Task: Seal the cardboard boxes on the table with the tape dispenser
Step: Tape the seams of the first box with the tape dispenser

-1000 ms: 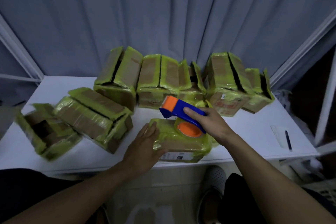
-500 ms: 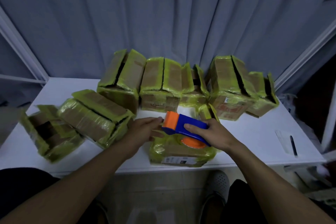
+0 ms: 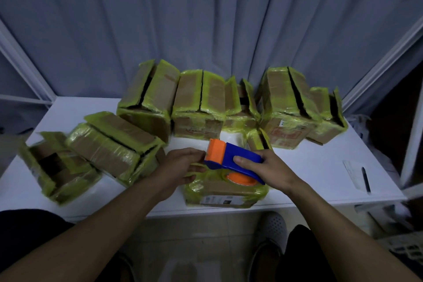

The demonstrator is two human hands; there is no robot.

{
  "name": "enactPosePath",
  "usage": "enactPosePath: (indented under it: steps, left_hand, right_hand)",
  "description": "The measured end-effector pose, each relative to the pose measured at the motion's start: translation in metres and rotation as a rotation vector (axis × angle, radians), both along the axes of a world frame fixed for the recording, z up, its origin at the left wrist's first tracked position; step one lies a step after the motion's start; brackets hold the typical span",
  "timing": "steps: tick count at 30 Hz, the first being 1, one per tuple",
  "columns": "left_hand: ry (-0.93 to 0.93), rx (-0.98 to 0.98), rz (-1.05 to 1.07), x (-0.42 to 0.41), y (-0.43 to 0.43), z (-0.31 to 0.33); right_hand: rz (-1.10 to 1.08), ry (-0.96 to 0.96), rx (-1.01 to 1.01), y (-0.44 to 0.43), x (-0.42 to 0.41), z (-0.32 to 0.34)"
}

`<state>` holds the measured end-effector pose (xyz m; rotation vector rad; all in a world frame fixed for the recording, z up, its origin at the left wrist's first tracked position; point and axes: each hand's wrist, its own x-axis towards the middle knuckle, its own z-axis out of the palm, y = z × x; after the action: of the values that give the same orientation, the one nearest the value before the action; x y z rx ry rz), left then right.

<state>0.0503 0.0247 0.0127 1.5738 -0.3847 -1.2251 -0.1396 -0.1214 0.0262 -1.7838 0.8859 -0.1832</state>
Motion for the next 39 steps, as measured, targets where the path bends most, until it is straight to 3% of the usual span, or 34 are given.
enactPosePath:
  steps: [9,19,28,39]
  left_hand:
    - [0.111,0.038,0.048,0.001,-0.003,0.0]
    - [-0.292,-0.04,0.073,0.003,0.001,-0.011]
    - [-0.285,-0.039,0.19,0.023,0.015,-0.011]
    - [-0.293,0.062,0.312,0.043,0.037,-0.045]
  right_hand:
    - [0.005,-0.013,0.016,-0.001,-0.003,-0.001]
    - [-0.021,0.014,-0.043,-0.002,0.004,-0.003]
    - [0.03,0.085,-0.174,-0.005,0.024,0.019]
    - [0.098,0.307,-0.375,-0.011,0.023,0.017]
